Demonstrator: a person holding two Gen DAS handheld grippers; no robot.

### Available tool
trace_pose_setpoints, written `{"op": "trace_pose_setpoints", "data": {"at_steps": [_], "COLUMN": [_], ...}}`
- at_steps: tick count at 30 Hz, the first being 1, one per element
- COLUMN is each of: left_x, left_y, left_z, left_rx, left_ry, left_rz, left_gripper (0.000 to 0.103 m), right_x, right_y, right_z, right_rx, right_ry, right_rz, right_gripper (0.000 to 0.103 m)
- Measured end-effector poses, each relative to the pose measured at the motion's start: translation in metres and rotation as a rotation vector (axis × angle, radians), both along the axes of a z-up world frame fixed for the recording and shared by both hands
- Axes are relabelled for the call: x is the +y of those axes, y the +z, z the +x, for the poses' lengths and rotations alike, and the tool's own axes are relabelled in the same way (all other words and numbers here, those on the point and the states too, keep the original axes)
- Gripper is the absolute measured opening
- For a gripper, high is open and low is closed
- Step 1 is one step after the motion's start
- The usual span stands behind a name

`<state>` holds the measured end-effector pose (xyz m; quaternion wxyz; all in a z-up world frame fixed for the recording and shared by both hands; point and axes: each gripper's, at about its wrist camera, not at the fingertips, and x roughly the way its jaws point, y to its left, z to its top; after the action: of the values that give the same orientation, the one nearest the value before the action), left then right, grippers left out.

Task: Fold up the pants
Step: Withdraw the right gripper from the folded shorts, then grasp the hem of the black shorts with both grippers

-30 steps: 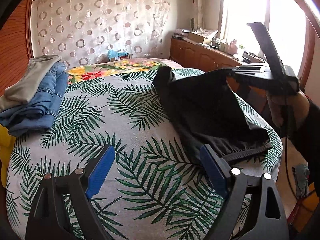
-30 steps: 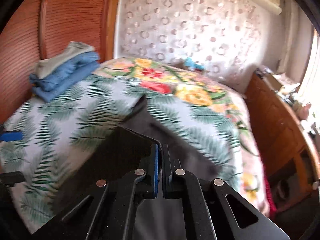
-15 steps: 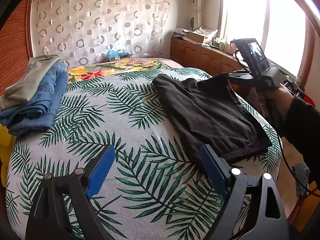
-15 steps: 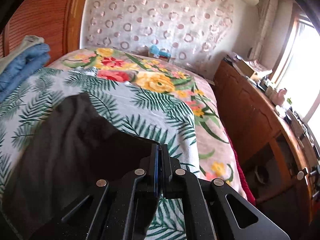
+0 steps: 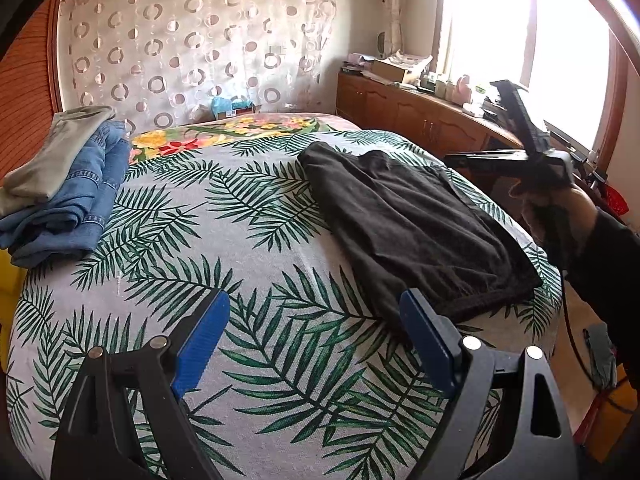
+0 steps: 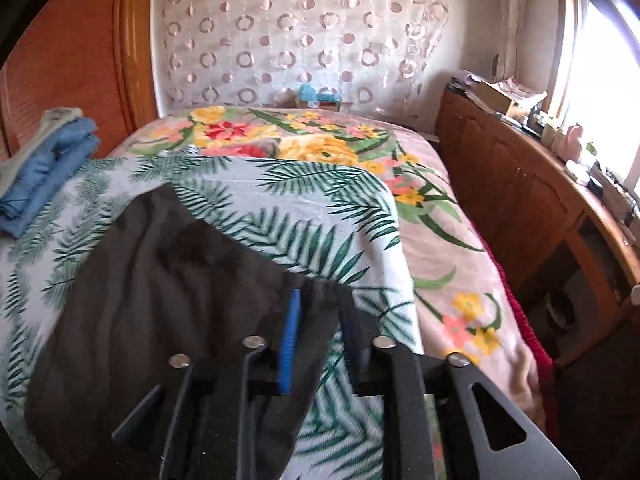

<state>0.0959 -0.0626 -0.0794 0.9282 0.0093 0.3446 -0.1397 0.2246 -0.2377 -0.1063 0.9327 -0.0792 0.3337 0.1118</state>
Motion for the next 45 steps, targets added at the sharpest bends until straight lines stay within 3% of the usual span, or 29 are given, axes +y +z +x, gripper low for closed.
{"op": "trace_pose_setpoints", "data": {"at_steps": [4,11,13,30,41,45], "left_x": [-0.003,-0.010,-0.011,-0.029,-0.035,-0.042], "left_y": [0.000,-0.001,-0.002,-0.015,-0.025,-0.029], "left_z": [-0.001,-0.003,-0.003,-0.003,-0.004,-0.004], "left_rx": [0.001,0.002,0.004,0.044,0.087,0.110], "left_ry": [-0.006,-0.019,-0.019,-0.051,-0.097,-0.146], "left_rz": [0.000,0.010,0.012,0.036,0.039,0.033], "left_gripper": [0.088,0.088,0.088,0.088,0.088,0.076], "right_x": [-0.003,-0.014,-0.018,-0.033,-0.030,-0.025], "right_y": [0.001,-0.019,-0.022,-0.016,-0.020,-0.021], "right_z": [-0.042,-0.097,-0.108,-0.169,-0.178,-0.176], "right_rx": [-0.009,0.071,0.061,0.041,0.064,0.068], "right_ry": [0.045,0.092,0.085,0.014,0.010,0.017], "right_rz": [0.051,0.131,0.112,0.112,0.140,0.129], "right_gripper": [0.041,0.042,0.042,0.043,0.044,0.044]}}
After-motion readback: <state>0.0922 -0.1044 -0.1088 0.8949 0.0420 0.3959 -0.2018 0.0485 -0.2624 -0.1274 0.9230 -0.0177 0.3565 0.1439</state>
